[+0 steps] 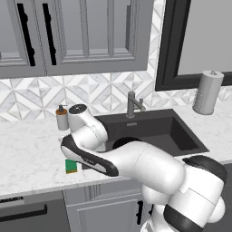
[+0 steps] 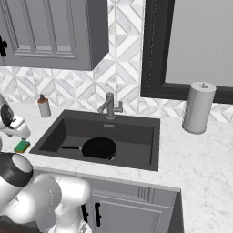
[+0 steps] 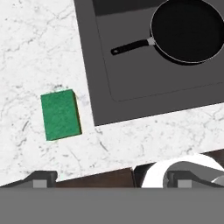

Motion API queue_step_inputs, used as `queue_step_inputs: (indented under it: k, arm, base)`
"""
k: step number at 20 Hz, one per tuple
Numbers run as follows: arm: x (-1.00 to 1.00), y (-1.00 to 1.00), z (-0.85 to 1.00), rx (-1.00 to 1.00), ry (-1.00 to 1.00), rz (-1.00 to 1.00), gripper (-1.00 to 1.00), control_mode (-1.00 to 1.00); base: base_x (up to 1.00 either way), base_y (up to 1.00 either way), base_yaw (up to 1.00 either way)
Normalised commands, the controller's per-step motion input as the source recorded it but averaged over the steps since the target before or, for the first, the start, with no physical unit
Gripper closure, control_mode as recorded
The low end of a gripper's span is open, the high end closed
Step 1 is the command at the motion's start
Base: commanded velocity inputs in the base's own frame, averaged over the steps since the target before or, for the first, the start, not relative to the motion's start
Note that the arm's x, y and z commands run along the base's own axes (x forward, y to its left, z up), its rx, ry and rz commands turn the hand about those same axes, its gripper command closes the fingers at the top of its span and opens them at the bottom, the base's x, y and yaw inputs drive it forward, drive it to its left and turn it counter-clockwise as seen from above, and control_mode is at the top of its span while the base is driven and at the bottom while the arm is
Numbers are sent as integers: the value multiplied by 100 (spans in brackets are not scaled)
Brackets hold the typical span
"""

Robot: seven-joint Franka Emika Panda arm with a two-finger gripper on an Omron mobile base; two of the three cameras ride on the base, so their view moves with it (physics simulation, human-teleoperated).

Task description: Pick the pan and sponge and place them into the sink. Then turn on the water.

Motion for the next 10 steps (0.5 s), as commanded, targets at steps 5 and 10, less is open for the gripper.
queue_step_inputs:
  k: [5, 10]
  arm:
    - [6, 28, -36, -8, 0, 5, -100, -100]
    - [17, 20, -35, -5, 0, 4, -100, -100]
  base:
    - [0, 0, 0]
    - [0, 0, 0]
